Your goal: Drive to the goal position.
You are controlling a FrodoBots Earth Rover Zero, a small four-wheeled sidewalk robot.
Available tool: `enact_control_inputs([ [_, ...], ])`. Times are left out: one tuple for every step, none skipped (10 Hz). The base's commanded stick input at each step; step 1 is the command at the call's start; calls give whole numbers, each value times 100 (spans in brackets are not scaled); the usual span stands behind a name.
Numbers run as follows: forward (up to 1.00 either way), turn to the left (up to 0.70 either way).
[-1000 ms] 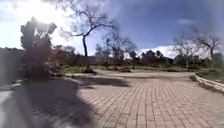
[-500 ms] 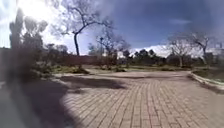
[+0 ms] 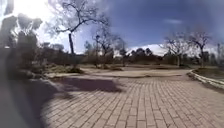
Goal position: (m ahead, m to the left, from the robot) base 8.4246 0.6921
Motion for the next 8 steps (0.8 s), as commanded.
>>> enact_control_inputs([
  [0, 0],
  [6, -2],
  [100, -40],
  [100, -40],
  [100, -40],
  [100, -40],
  [100, -34],
  [100, -7],
])
